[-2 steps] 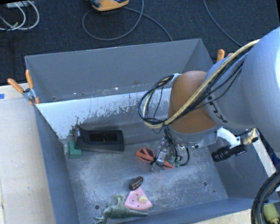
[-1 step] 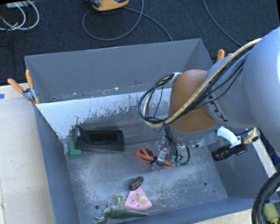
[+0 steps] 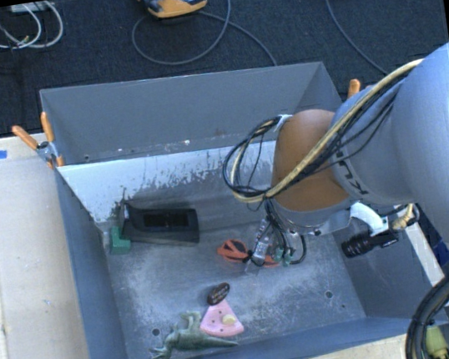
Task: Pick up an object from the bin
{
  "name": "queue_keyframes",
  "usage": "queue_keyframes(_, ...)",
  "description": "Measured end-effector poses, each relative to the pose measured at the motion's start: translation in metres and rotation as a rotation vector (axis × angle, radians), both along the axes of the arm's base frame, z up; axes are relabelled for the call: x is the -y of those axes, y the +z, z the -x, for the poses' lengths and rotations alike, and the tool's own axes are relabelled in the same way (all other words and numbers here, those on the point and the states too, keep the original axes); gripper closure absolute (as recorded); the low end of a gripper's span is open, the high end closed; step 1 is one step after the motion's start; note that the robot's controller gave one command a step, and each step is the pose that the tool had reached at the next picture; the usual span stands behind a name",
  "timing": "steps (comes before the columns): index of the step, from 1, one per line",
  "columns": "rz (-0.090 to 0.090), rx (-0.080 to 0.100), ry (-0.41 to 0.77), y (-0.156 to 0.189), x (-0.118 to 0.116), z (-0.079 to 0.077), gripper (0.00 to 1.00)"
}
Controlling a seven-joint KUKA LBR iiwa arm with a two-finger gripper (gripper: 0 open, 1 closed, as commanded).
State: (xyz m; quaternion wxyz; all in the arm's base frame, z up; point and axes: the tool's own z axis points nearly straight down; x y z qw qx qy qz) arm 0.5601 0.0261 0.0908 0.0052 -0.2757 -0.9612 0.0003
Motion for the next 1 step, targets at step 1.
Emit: queue_keyframes(1, 0.001, -0.005, 0.001, 0.0284, 0.0002, 0.0015, 1.0)
